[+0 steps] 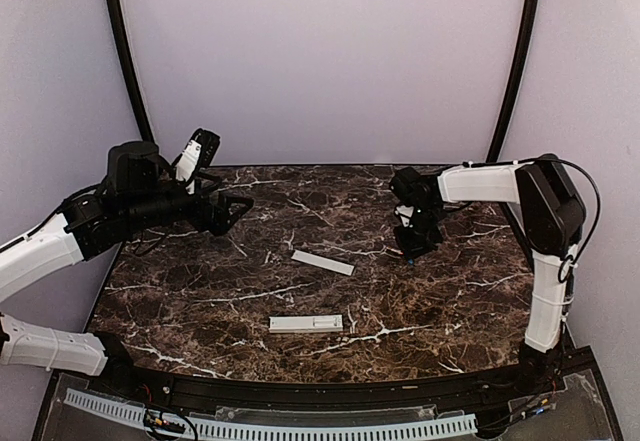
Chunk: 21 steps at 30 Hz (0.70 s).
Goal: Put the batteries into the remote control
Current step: Pick up the battery at the center of the board.
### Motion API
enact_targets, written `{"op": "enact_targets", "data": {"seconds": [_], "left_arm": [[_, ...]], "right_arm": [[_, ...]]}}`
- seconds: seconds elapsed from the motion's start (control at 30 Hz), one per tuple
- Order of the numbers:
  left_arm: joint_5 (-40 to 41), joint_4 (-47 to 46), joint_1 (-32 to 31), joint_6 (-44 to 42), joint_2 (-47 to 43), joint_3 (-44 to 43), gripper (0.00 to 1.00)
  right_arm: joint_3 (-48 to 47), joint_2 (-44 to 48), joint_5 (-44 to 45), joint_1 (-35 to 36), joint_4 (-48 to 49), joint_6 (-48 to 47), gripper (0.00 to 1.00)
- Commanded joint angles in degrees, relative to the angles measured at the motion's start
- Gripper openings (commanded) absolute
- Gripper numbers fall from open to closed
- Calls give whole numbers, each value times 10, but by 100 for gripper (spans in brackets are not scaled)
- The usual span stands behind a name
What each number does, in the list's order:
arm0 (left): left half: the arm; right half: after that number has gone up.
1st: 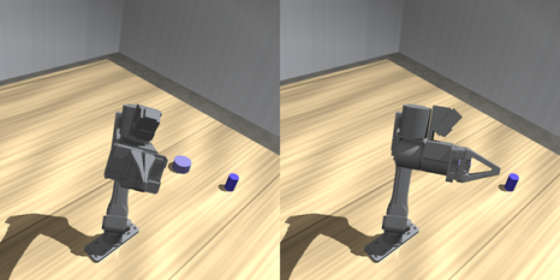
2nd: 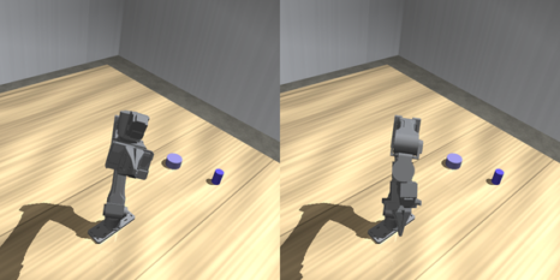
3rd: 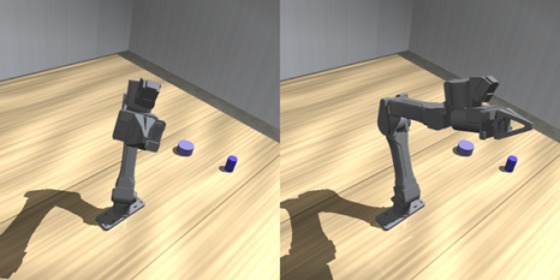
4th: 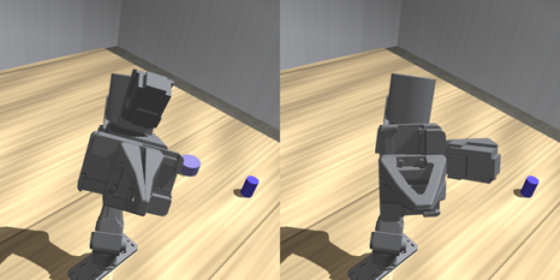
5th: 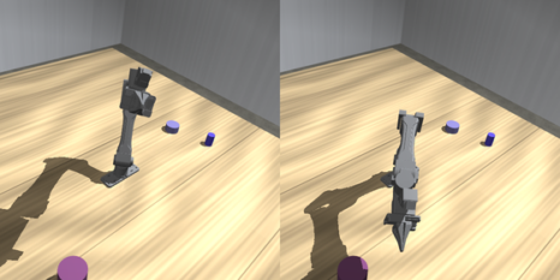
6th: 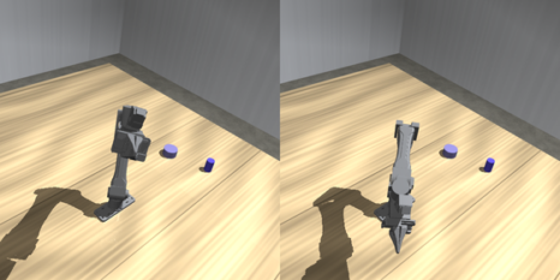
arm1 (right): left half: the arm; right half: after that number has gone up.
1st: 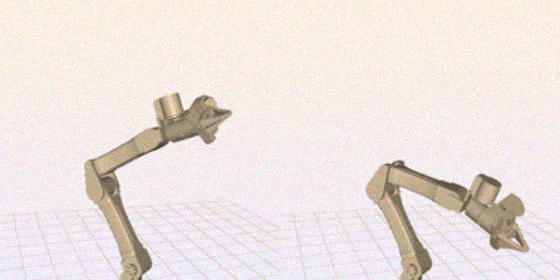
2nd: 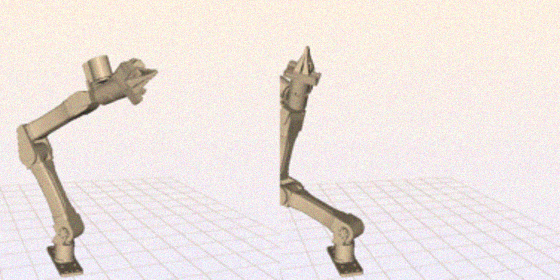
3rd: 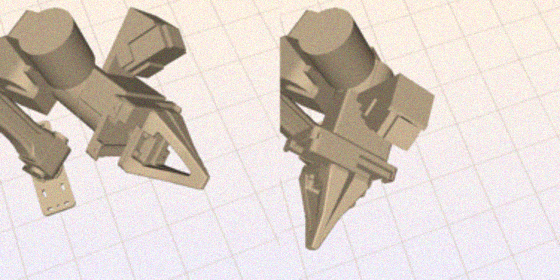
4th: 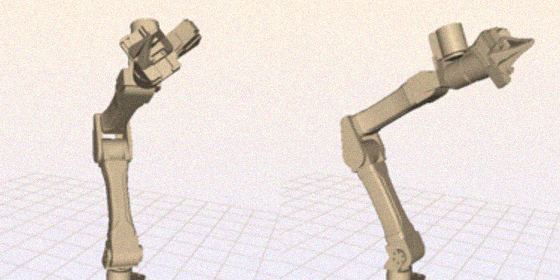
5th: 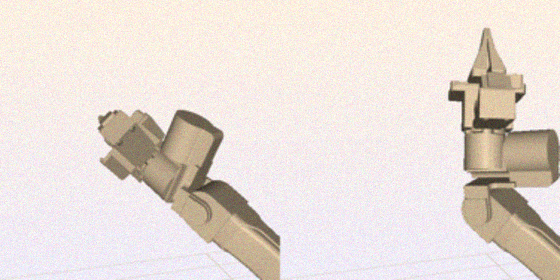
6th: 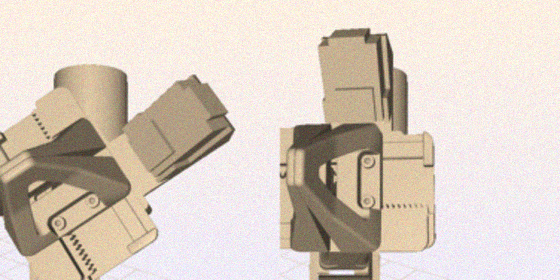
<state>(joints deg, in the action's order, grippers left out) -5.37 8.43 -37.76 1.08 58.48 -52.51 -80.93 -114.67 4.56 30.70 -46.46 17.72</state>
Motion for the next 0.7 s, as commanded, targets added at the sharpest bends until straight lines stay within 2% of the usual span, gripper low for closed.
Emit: {"op": "enact_targets", "data": {"seconds": [0.0, 0.2, 0.47, 0.57, 0.67], "left_arm": [[-8, -4, 5, -7, -10, 8, 99], [-13, -2, 6, -7, -11, 7, 99], [-11, -3, 7, -7, -16, 7, 99], [-10, -3, 7, -7, -17, 7, 99], [-9, -3, 7, -7, -17, 7, 99]], "right_arm": [[-18, -12, 15, 0, -7, -6, 15], [-17, -30, 30, 1, -5, -14, 6], [-12, -38, 24, 1, -10, -9, 7], [-13, -42, 20, 1, -16, -8, 0], [-14, -32, 18, 1, -20, -8, 0]]}}
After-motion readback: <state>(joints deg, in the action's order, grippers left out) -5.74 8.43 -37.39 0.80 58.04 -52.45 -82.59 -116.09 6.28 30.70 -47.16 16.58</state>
